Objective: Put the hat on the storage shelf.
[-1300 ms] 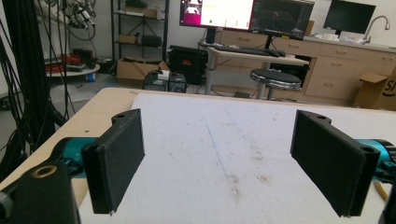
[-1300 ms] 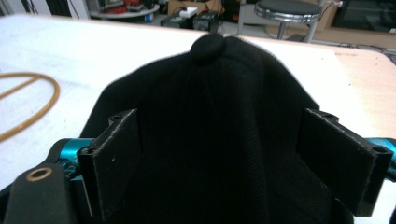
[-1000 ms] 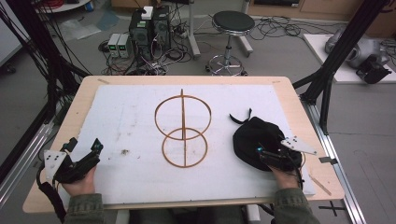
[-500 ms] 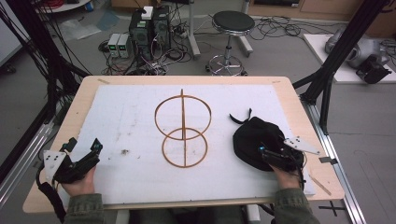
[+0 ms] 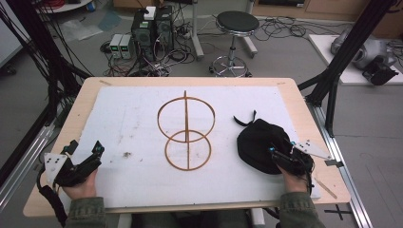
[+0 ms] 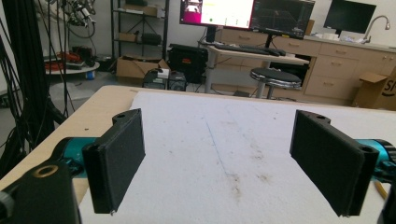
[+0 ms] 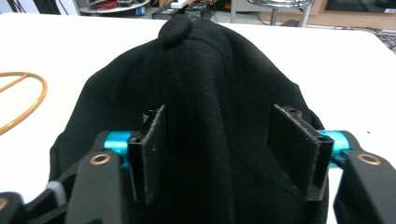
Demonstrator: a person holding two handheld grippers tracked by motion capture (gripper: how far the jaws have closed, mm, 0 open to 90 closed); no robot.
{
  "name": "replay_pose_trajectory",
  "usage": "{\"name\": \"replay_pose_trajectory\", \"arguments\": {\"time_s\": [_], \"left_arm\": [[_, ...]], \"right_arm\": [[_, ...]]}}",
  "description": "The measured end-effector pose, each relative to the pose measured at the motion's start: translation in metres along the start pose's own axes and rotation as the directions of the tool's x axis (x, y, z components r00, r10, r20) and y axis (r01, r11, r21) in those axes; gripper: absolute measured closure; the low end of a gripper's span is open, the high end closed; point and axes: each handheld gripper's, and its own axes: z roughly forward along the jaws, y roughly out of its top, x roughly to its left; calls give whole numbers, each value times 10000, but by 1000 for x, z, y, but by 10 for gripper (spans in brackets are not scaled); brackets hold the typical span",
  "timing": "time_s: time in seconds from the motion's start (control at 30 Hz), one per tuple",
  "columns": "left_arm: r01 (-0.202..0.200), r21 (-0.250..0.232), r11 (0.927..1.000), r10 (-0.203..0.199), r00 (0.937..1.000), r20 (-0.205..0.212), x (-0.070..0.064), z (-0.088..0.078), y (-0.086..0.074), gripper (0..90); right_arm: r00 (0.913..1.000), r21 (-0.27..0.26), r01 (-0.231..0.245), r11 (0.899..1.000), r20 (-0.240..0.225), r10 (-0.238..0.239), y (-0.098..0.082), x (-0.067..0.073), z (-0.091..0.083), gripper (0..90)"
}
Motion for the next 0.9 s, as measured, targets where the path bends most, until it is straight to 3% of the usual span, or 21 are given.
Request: {"name": "replay_pose_trajectory", "arguments": {"time_s": [0.43,0.67,0.77,0.9], "left_arm": [[12,37,10000,-11,10000,-87,1,0,0,183],[52,104,9999,-50,9999,-154,1,0,0,183],[68,98,9999,-67,9998,-165,1,0,0,183],[53,94,9999,-51,9999,-156,1,0,0,184]], "right_arm": [[9998,9,100,9999,-142,-100,1,2,-2,582],[9998,110,-27,9999,-176,29,4,2,-5,864],[9987,161,-340,9993,-387,346,3,0,-5,872],[9987,165,-352,9992,-354,358,3,1,-5,873]]}}
